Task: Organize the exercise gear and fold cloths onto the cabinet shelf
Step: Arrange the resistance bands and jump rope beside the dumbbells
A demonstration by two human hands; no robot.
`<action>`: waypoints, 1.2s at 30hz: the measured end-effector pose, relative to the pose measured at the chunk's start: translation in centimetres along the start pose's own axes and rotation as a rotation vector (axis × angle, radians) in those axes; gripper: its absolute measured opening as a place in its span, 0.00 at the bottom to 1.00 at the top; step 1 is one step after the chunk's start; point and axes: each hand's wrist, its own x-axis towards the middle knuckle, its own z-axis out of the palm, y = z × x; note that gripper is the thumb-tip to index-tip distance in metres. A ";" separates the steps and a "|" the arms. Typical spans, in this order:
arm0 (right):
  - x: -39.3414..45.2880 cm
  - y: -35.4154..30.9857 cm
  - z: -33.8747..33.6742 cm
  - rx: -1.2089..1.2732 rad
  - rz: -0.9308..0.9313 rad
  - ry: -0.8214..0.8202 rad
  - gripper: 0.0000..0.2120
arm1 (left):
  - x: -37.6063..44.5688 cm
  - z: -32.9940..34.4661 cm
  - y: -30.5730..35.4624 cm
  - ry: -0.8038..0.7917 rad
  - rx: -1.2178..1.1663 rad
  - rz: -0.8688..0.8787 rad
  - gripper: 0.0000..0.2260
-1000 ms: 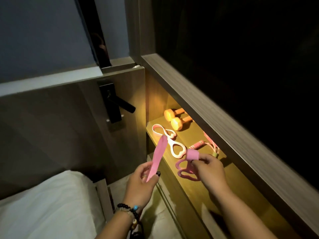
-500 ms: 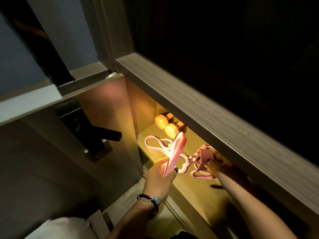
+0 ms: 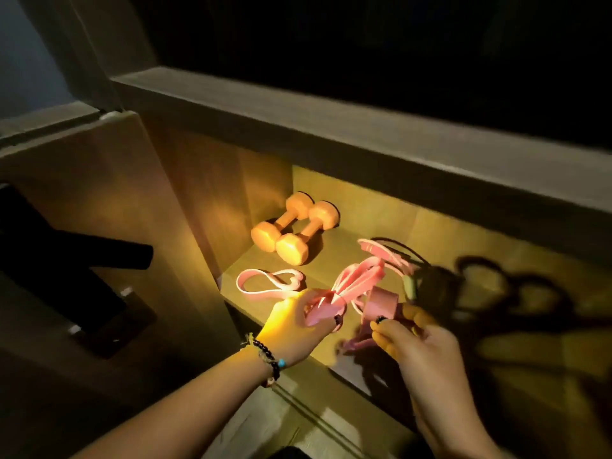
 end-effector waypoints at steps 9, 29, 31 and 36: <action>-9.9 10.6 0.4 0.059 -0.340 0.189 0.11 | -7.6 1.4 -4.7 -0.010 -0.028 0.365 0.20; -19.5 14.6 -2.0 -0.007 -0.459 0.329 0.11 | -15.8 3.5 -4.9 0.007 0.159 0.586 0.18; -19.1 14.2 -2.2 -0.098 -0.473 0.337 0.11 | -16.2 3.3 -5.7 0.012 0.150 0.588 0.20; -17.3 12.9 -2.4 -0.147 -0.498 0.347 0.12 | -15.1 2.7 -6.8 0.017 0.126 0.579 0.20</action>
